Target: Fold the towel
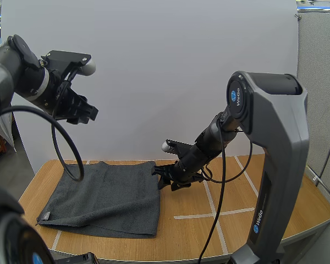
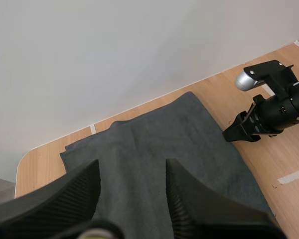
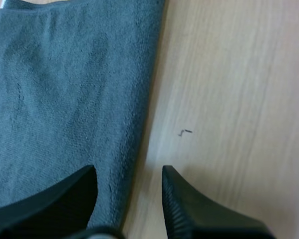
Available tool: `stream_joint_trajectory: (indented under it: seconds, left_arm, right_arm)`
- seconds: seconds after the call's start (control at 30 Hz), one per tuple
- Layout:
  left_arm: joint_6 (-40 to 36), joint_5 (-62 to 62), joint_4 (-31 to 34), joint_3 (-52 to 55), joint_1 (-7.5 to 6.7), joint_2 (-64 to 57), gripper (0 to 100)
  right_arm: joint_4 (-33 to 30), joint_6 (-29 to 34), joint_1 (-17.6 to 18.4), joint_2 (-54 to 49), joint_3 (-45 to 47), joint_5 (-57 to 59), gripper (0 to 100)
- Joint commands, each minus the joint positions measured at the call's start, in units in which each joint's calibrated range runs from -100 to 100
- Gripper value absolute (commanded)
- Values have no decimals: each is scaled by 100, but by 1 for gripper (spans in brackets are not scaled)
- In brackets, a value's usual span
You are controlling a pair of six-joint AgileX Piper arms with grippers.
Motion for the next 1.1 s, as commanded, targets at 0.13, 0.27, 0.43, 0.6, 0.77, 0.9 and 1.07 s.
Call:
stream_joint_trajectory:
  seconds: [0.13,0.27,0.43,0.6,0.77,0.9,1.07]
  left_arm:
    - [-22,-364,14,883,-7,-477,67]
    - [-22,-383,14,911,-7,-477,67]
    - [-22,-405,14,915,-7,-477,67]
    - [-22,-405,14,915,-7,-477,67]
    - [-22,-382,14,915,-7,-477,67]
    - [-22,-382,14,915,-7,-477,67]
    - [-22,-382,14,915,-7,-477,67]
  right_arm:
    - [834,-726,-8,630,-461,580,69]
    - [1130,-958,-8,757,-490,623,69]
    - [1419,-1183,33,810,-490,824,69]
    - [1523,-1361,138,810,-490,742,68]
    - [1523,-1386,181,810,-490,423,46]
    - [1434,-1386,181,810,-490,338,1]
    - [1250,-1312,107,810,-490,376,0]
